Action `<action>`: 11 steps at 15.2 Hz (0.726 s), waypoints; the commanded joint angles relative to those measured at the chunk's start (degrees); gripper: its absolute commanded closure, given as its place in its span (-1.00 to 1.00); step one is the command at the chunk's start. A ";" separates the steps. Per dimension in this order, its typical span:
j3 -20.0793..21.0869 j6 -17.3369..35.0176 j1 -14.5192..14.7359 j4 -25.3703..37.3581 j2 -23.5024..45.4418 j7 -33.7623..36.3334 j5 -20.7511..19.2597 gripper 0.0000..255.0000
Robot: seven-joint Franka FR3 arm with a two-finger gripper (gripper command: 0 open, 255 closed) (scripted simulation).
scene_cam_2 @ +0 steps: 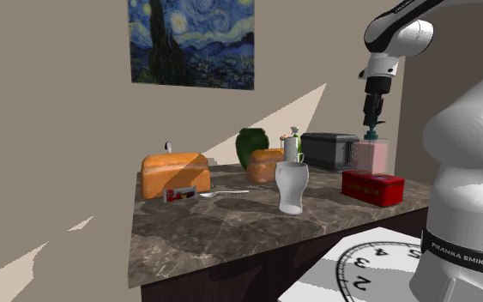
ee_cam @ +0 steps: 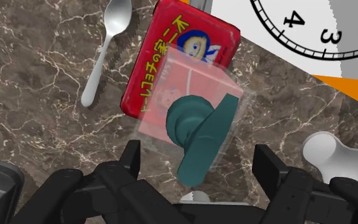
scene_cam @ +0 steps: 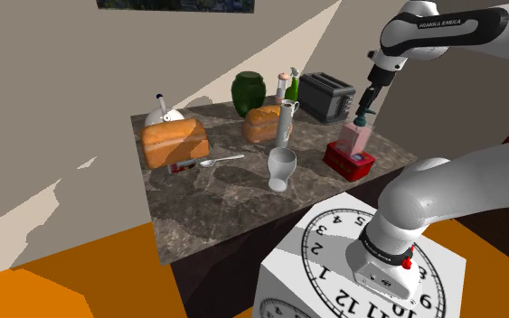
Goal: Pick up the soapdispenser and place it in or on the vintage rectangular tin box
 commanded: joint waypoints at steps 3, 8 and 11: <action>0.00 0.00 0.00 0.00 0.00 0.00 0.00 -1.00; 1.65 -7.36 0.20 6.70 -0.66 -0.22 1.00 -1.00; 1.65 -7.36 0.20 6.70 -0.66 -0.22 1.01 -1.00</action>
